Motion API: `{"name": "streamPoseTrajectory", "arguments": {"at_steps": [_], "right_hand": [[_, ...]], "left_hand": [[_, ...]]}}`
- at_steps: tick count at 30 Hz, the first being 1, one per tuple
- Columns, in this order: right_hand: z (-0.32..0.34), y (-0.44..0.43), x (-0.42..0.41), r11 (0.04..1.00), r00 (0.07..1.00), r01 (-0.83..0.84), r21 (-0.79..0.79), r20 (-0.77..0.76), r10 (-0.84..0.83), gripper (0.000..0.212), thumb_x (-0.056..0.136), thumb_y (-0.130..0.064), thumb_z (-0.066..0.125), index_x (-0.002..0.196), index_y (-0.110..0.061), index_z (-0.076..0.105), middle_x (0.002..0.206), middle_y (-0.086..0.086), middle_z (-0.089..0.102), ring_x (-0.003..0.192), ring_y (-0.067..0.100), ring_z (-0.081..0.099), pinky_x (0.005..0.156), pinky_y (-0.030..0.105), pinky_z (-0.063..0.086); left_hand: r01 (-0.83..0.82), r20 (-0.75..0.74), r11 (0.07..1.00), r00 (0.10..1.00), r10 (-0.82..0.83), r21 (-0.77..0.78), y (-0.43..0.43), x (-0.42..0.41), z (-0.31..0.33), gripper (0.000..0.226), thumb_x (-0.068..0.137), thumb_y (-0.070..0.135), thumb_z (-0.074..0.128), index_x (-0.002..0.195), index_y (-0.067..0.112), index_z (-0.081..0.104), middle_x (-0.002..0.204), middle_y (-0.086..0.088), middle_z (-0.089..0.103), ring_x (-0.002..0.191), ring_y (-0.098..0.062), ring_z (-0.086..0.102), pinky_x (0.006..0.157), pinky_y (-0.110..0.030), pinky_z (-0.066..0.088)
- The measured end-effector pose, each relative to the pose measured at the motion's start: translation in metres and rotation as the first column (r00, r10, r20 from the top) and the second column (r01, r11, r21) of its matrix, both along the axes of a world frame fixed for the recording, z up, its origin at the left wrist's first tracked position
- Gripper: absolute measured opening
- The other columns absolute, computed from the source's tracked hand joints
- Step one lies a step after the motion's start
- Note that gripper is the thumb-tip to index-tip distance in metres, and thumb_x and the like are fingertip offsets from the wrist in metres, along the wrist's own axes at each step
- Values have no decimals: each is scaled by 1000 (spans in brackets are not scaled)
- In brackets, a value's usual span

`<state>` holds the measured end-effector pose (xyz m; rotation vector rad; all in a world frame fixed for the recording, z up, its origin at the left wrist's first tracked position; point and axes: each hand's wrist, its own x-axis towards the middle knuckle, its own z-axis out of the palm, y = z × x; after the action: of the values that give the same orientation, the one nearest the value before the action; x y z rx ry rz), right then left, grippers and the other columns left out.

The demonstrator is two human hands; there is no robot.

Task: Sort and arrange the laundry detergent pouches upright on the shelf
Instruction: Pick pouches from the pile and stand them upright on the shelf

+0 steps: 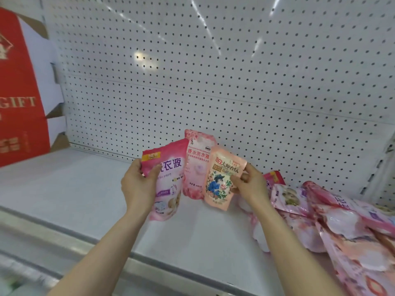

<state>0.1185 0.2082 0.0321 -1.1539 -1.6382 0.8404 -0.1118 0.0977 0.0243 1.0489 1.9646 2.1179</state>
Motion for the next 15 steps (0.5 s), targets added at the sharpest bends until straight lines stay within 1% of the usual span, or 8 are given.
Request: {"name": "streamPoseTrajectory", "arguments": {"at_steps": [3, 4, 7, 9, 11, 13, 14, 15], "right_hand": [[-14, 0, -2, 1000, 994, -16, 5, 109, 15, 35, 90, -1, 63, 116, -23, 60, 110, 1, 73, 91, 16, 72, 71, 42, 63], [-16, 0, -2, 1000, 991, -12, 8, 135, 11, 35, 90, -3, 63, 119, -22, 60, 113, 1, 73, 94, 17, 72, 72, 45, 62], [-16, 0, -1, 1000, 987, -12, 9, 160, 10, 35, 91, -7, 63, 123, -19, 59, 115, 1, 72, 96, 18, 71, 72, 46, 62], [-14, -1, -1, 1000, 984, -21, 8, 174, 19, 36, 92, -8, 64, 126, -18, 58, 117, 1, 71, 99, 18, 71, 75, 45, 62], [-11, -5, 3, 1000, 979, -30, 7, 203, 28, 34, 91, -9, 65, 124, -18, 59, 114, 1, 72, 97, 16, 70, 74, 41, 62], [-7, -9, 10, 999, 966, -24, 27, 259, 16, 28, 91, -12, 66, 116, -20, 60, 107, 0, 72, 91, 14, 69, 69, 30, 58], [-4, -12, 17, 999, 960, -11, 47, 279, -3, 24, 90, -13, 66, 112, -21, 60, 103, 0, 73, 90, 13, 68, 68, 25, 53], [0, -14, 25, 998, 957, 10, 69, 288, -29, 21, 90, -15, 66, 109, -22, 61, 100, -2, 73, 89, 12, 67, 68, 22, 49]], "left_hand": [[43, 11, 999, 999, -43, -12, 1, -6, 0, 12, 82, 23, 71, 89, 20, 61, 76, 6, 64, 76, -22, 61, 69, -36, 48], [66, -3, 998, 998, -66, -18, 0, -7, 0, 13, 82, 23, 72, 89, 22, 61, 78, 6, 66, 77, -22, 62, 71, -38, 50], [95, -65, 995, 993, -97, -30, -5, -7, 3, 13, 82, 18, 70, 91, 22, 61, 79, 5, 67, 75, -21, 63, 73, -42, 54], [102, -117, 994, 987, -106, -40, -10, -5, 3, 12, 83, 15, 67, 92, 20, 60, 78, 2, 67, 73, -24, 62, 71, -45, 54], [105, -161, 994, 981, -111, -39, -15, -2, 1, 15, 84, 15, 64, 93, 24, 57, 78, -3, 66, 74, -31, 62, 71, -48, 54], [112, -193, 993, 974, -117, -36, -19, 2, -1, 25, 85, 14, 63, 104, 29, 55, 84, -1, 66, 79, -31, 64, 75, -45, 54], [110, -212, 994, 971, -114, -28, -21, 4, -2, 34, 86, 13, 63, 115, 27, 54, 94, 1, 65, 86, -29, 64, 80, -42, 53], [102, -236, 995, 966, -103, -15, -24, 7, -2, 45, 86, 12, 64, 127, 24, 49, 109, 1, 63, 97, -26, 63, 87, -40, 51]]}}
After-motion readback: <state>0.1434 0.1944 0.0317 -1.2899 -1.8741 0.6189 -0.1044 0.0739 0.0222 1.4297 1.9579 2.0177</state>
